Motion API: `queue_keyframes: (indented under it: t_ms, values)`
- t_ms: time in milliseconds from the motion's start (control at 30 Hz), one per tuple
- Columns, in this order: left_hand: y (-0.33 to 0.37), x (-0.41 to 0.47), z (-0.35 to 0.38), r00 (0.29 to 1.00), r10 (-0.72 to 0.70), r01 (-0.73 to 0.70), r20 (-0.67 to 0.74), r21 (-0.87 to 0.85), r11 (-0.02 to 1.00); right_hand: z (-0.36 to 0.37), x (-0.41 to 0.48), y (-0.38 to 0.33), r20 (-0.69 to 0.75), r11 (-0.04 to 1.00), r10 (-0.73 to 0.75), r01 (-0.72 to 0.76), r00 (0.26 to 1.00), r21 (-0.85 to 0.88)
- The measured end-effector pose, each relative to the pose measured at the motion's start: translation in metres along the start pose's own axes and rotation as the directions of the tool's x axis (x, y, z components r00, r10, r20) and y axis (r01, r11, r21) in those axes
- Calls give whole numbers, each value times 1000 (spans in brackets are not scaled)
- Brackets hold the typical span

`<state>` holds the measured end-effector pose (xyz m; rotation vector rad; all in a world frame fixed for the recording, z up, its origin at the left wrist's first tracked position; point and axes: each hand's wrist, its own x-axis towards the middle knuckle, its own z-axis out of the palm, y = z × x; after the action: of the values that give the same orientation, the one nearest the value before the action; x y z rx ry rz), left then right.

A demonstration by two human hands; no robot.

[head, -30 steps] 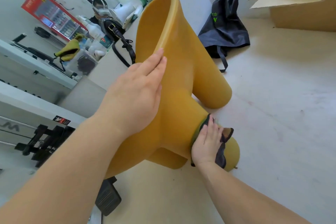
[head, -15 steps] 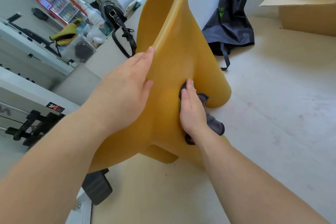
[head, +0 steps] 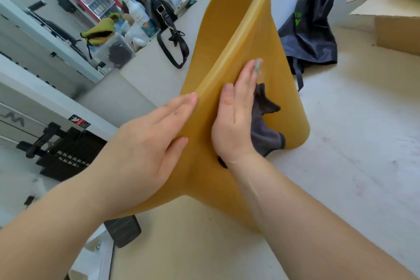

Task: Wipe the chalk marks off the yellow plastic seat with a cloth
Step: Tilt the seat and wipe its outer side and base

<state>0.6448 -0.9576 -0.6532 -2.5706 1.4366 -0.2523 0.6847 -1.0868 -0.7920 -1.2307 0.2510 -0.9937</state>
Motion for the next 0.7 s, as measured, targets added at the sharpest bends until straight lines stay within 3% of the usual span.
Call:
queue_keyframes:
  t_ms: [33, 100, 167, 233, 367, 467, 600, 700]
  values:
    - [0, 0, -1, 1000, -2, 2, 4, -2, 1000, -3, 17, 11, -14, 1000, 4, -4, 1000, 6]
    - [4, 5, -5, 999, -49, 49, -2, -48, 998, -13, 50, 27, -42, 973, 220, -216, 975, 87]
    - [10, 18, -10, 990, -139, 139, 6, -113, 984, -17, 68, 38, -48, 843, 521, -505, 852, 185]
    - [16, 41, -12, 982, -186, 187, 21, -72, 980, -17, 63, 39, -40, 782, 613, -598, 789, 176]
    - [27, 103, -7, 971, -239, 236, -26, -83, 968, -5, 35, 19, -50, 822, 556, -540, 830, 183]
    - [30, 127, 1, 968, -246, 242, -51, -65, 968, 5, 26, 0, -42, 911, 373, -357, 927, 208]
    - [27, 125, 5, 976, -205, 207, -76, 20, 978, -8, 43, 9, -31, 967, 187, -178, 982, 180]
    - [27, 117, 1, 979, -190, 191, -72, 4, 982, -21, 55, 38, -7, 974, 222, -222, 975, 41]
